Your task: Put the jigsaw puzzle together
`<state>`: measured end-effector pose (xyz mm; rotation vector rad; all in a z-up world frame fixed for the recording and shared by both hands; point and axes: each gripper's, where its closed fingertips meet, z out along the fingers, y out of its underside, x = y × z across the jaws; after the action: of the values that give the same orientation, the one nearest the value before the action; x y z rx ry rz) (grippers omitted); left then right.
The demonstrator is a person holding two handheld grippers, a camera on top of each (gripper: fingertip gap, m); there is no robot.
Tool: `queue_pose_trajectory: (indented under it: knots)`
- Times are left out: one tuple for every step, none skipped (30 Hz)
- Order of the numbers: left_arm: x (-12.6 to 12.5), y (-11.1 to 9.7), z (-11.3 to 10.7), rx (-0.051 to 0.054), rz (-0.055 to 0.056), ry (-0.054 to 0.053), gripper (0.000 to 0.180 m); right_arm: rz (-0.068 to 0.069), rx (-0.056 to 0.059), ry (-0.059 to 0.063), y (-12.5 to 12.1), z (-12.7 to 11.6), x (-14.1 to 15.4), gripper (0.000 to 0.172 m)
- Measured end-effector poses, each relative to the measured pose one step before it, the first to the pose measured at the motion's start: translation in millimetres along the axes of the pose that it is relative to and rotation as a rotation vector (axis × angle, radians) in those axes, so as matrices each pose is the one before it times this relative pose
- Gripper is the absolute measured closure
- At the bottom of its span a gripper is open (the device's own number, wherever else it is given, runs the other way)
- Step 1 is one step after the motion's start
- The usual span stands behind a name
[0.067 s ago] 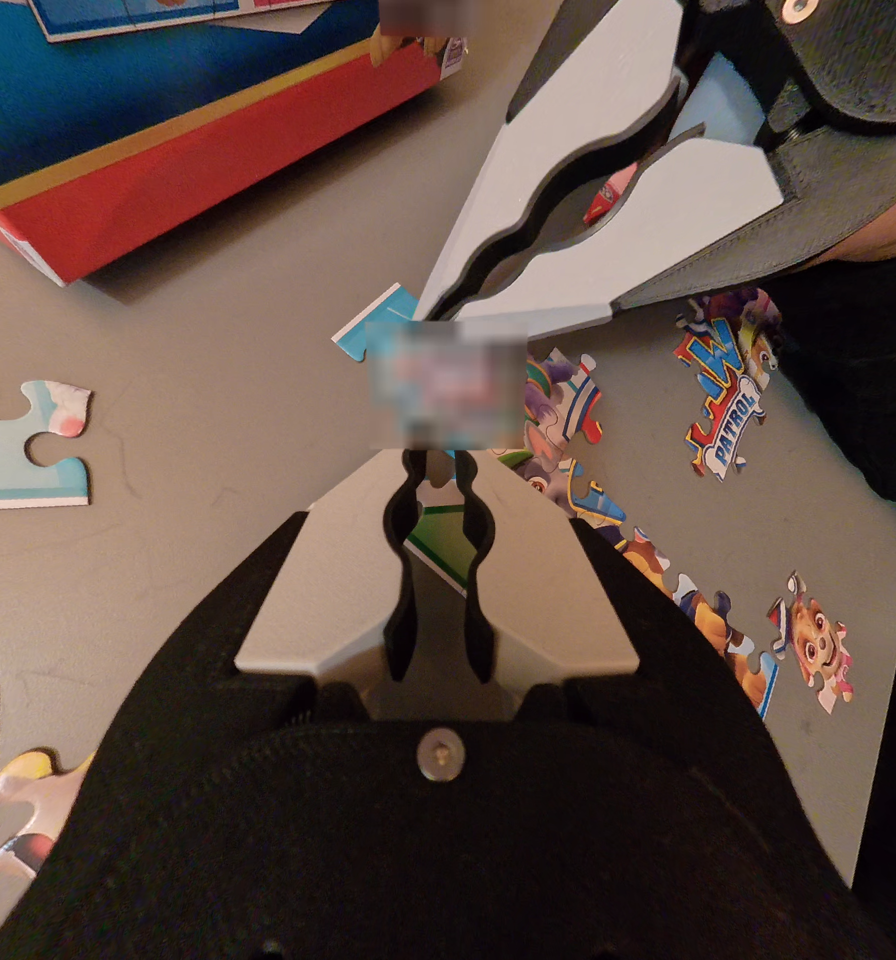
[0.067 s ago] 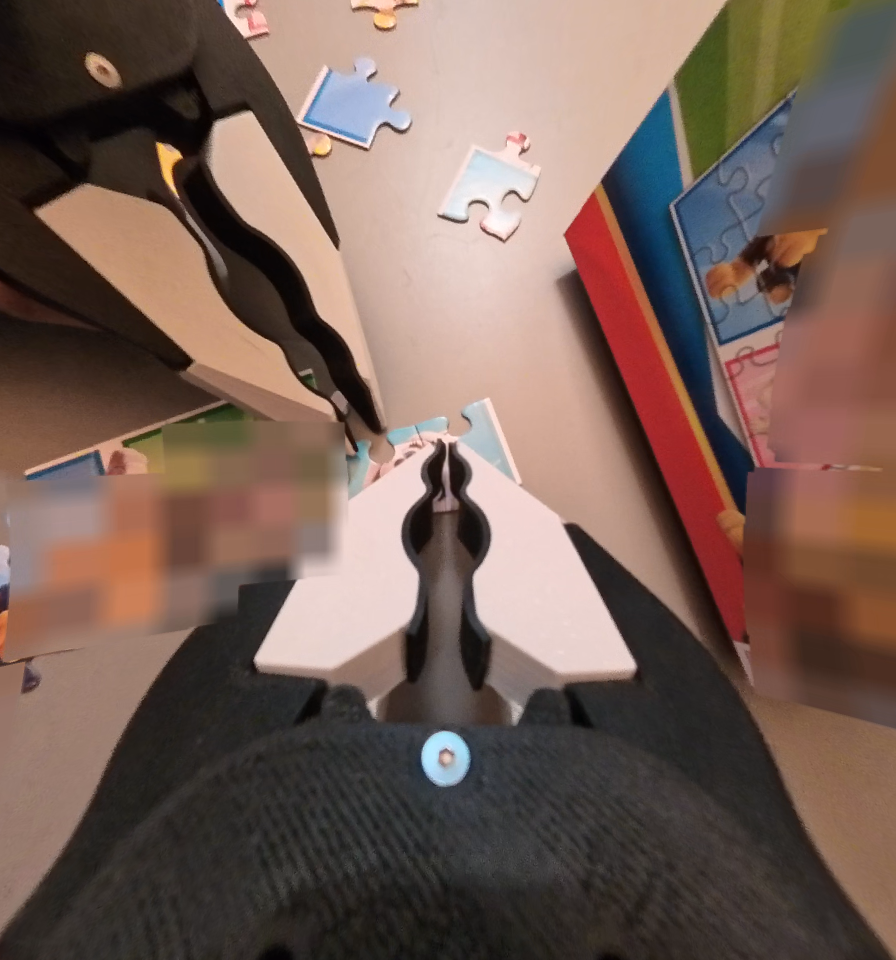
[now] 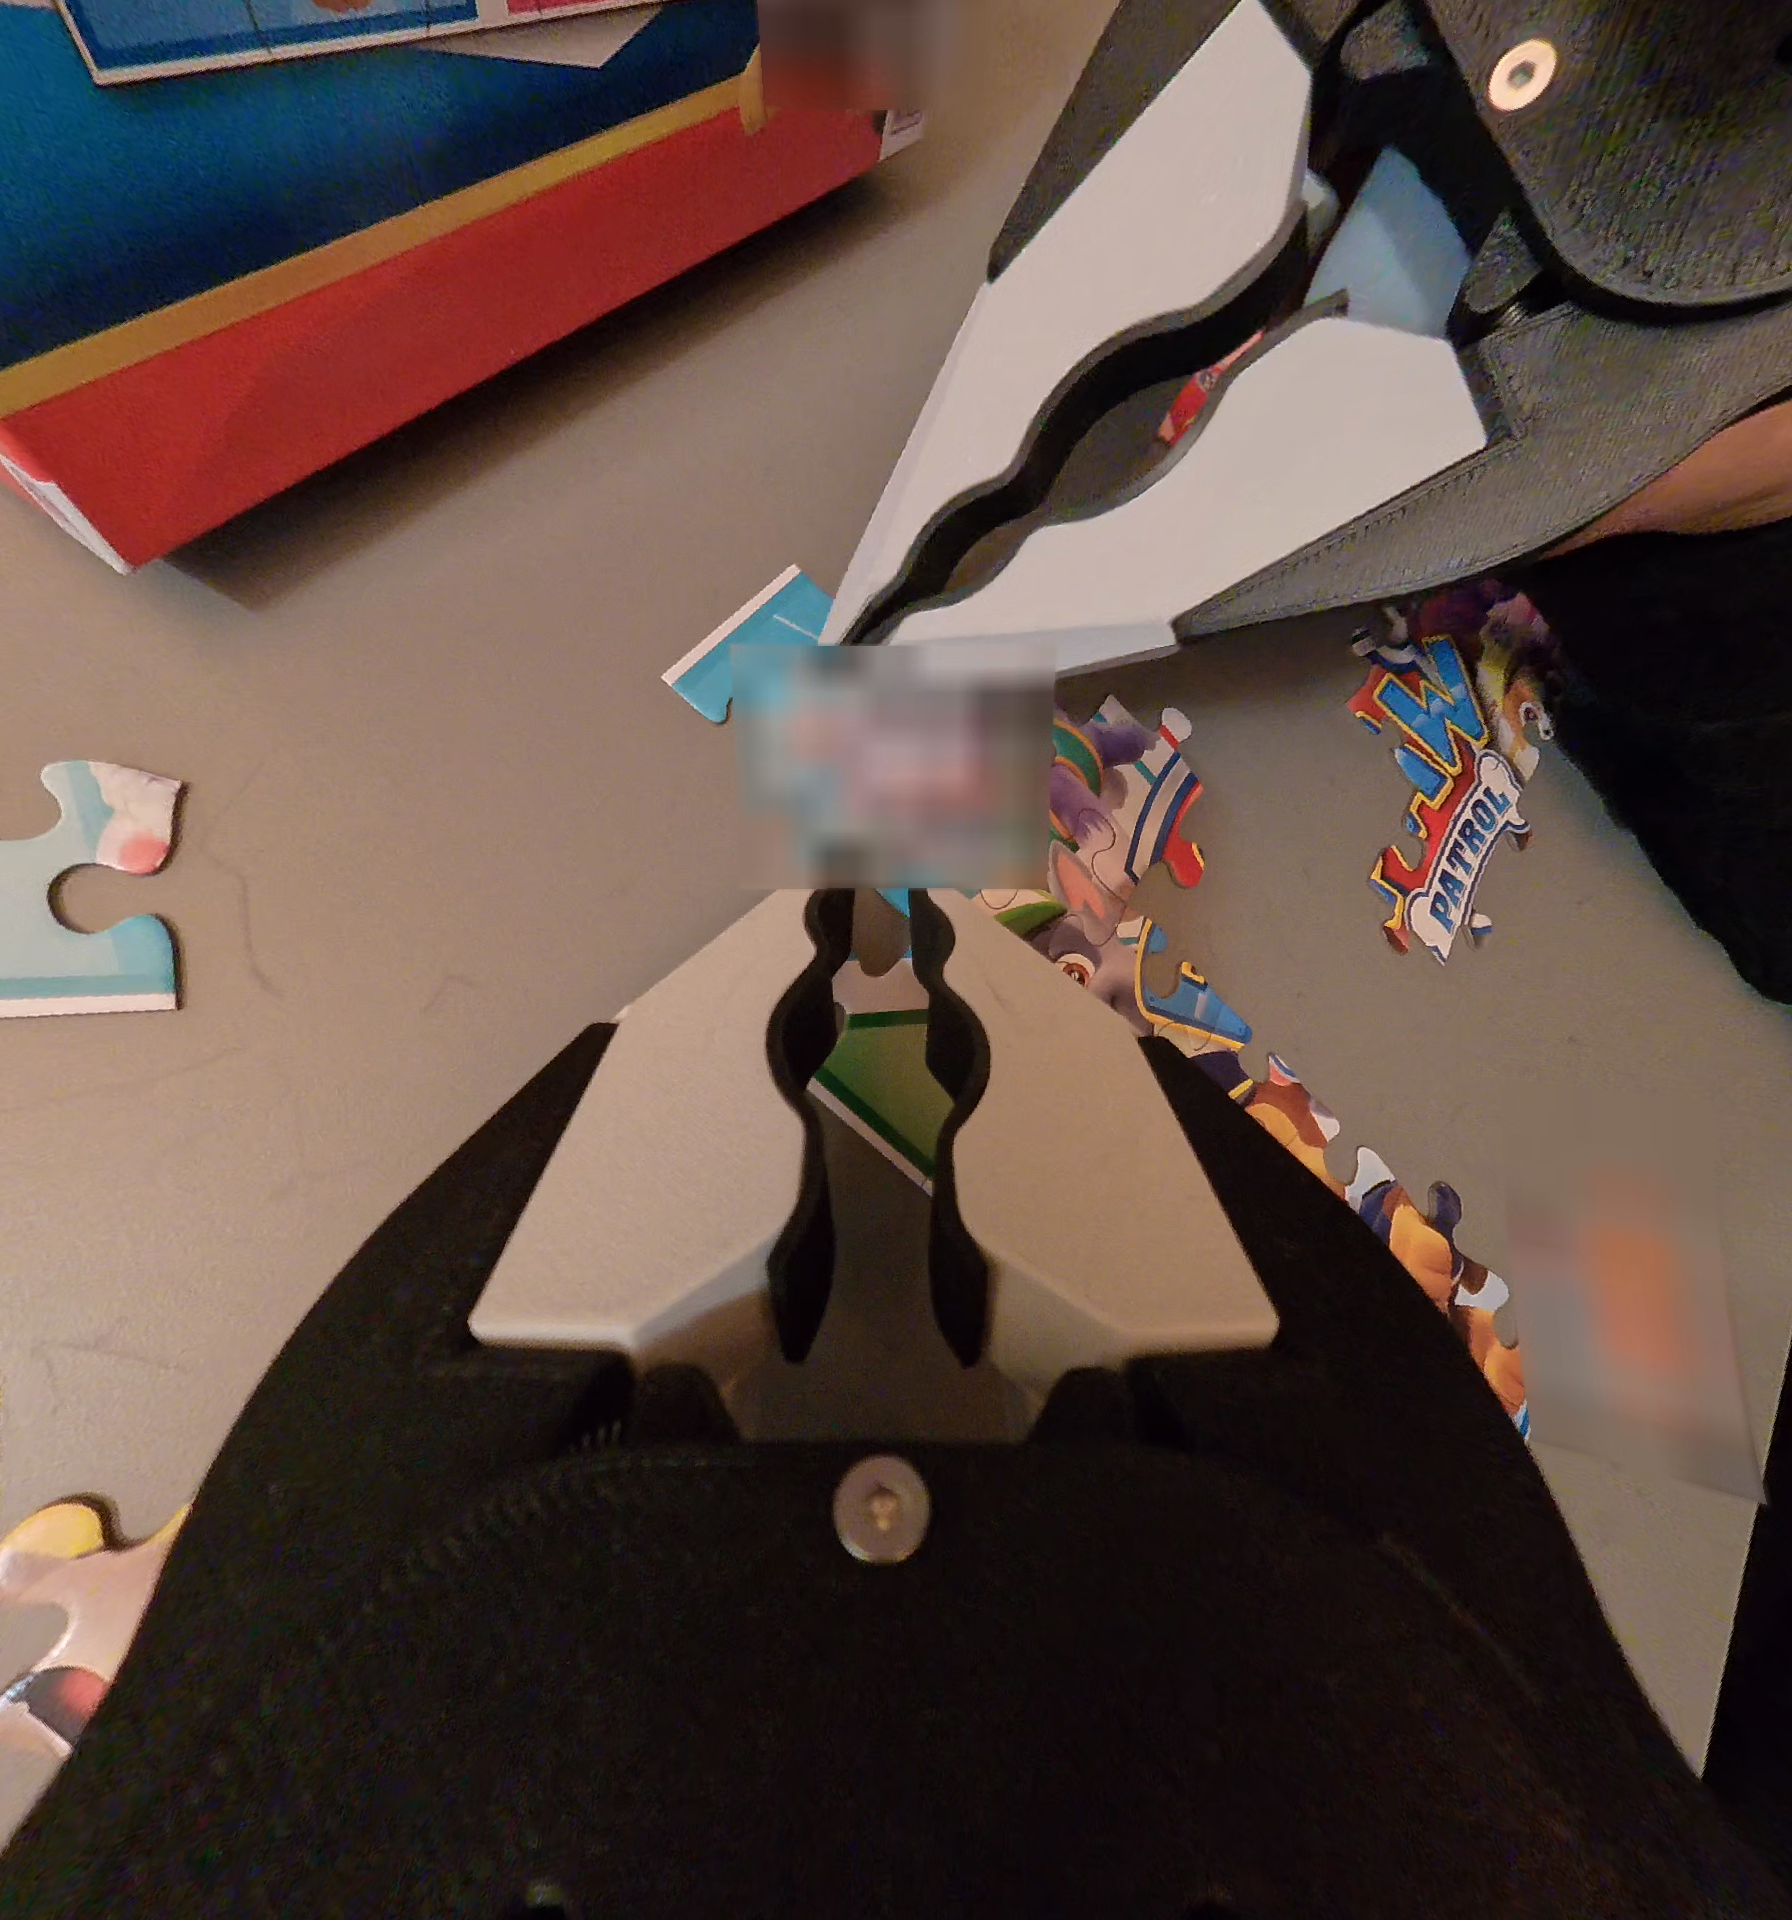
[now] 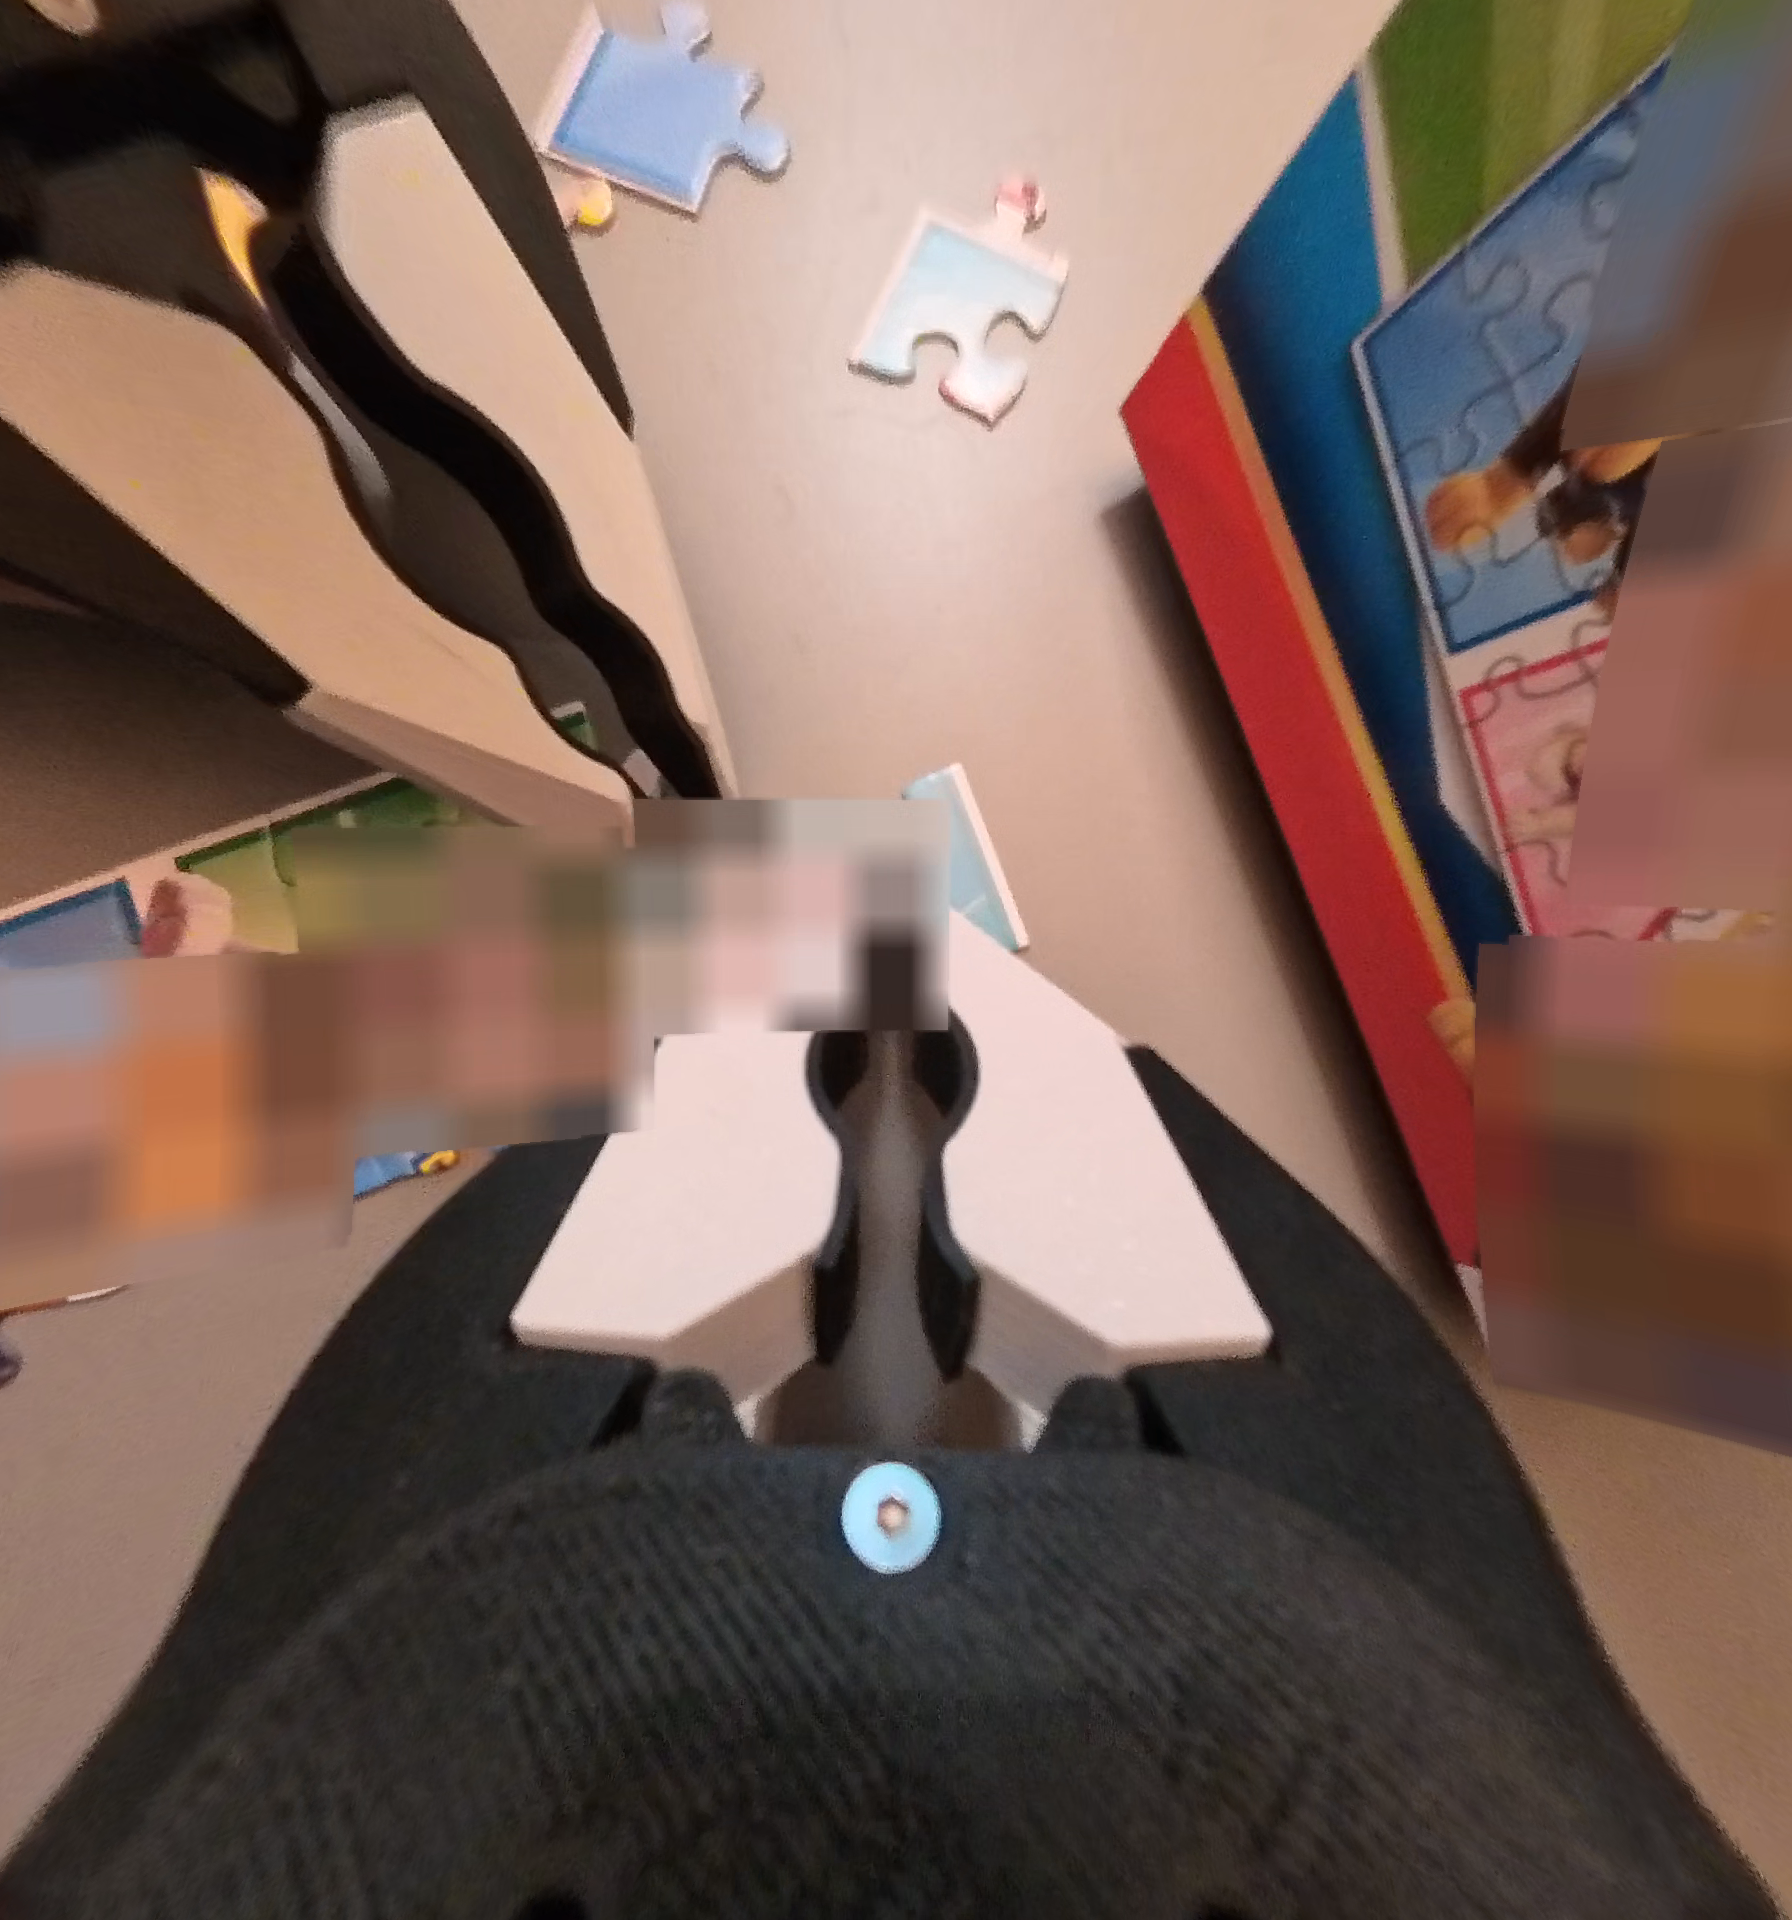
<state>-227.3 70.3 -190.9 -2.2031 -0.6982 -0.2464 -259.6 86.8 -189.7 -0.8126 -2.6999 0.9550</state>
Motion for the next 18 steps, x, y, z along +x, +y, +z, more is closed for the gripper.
queue_pose_trajectory:
  knots:
    - [0.01,-0.04,-0.05,0.0003,-0.0009,0.0005,0.172,0.0004,0.0147,-0.0059,-2.46,-1.08,-1.34,0.172]
    - [0.01,-0.05,0.00,0.0000,-0.0009,0.0002,0.172,0.0029,-0.0011,-0.0107,-0.60,-0.11,-1.95,0.172]
    - [0.04,0.05,0.00,0.0000,0.0001,-0.0002,0.172,0.0001,-0.0019,-0.0090,-0.27,0.85,-2.03,0.172]
    - [-0.12,-0.06,-0.04,0.0004,-0.0003,-0.0001,0.172,-0.0044,-0.0027,-0.0050,0.25,2.21,-2.05,0.172]
    - [-0.09,-0.12,0.06,0.0009,-0.0023,0.0000,0.172,-0.0042,0.0023,-0.0040,-0.52,3.16,-2.37,0.172]
    - [-0.11,-0.09,0.20,0.0019,-0.0030,0.0003,0.173,-0.0019,0.0209,-0.0047,-3.92,2.50,-2.58,0.172]
    - [0.01,-0.25,0.20,0.0018,-0.0026,0.0014,0.173,-0.0041,0.0081,-0.0013,-2.17,2.39,-2.22,0.172]
    - [0.02,-0.04,0.22,0.0012,-0.0021,0.0014,0.173,-0.0115,-0.0005,0.0048,-0.80,1.00,-0.95,0.172]
    - [-0.37,0.01,-0.02,0.0008,-0.0015,-0.0002,0.174,-0.0129,-0.0099,0.0091,0.67,-0.55,0.28,0.172]
    - [-0.26,0.07,0.02,0.0003,-0.0017,-0.0004,0.175,-0.0060,-0.0168,0.0097,2.17,-1.71,1.43,0.172]
    - [-0.28,0.02,0.02,0.0003,-0.0021,-0.0002,0.175,0.0004,-0.0171,0.0099,2.81,-2.12,2.58,0.172]
    - [-0.11,-0.09,-0.02,0.0006,-0.0023,0.0007,0.175,0.0043,-0.0118,0.0003,2.70,-2.07,1.74,0.172]
    - [-0.07,0.03,-0.04,0.0005,-0.0034,0.0010,0.175,0.0125,-0.0056,-0.0095,2.14,-1.62,0.77,0.172]
    - [-0.01,-0.02,0.04,0.0006,-0.0030,0.0014,0.176,0.0184,0.0000,-0.0123,1.12,-0.86,0.20,0.172]
    - [-0.06,-0.04,-0.10,0.0006,-0.0022,0.0014,0.176,0.0187,0.0038,-0.0107,0.05,-0.13,0.23,0.172]
    - [0.01,0.04,0.03,0.0005,-0.0021,0.0014,0.176,0.0117,0.0070,-0.0062,-0.88,0.66,-0.13,0.172]
    - [-0.03,-0.02,-0.02,0.0009,-0.0028,0.0016,0.176,-0.0005,0.0077,-0.0017,-1.02,0.75,-0.24,0.172]
    - [-0.08,0.04,-0.03,0.0008,-0.0036,0.0020,0.176,-0.0098,0.0003,0.0027,0.25,-0.13,0.20,0.172]
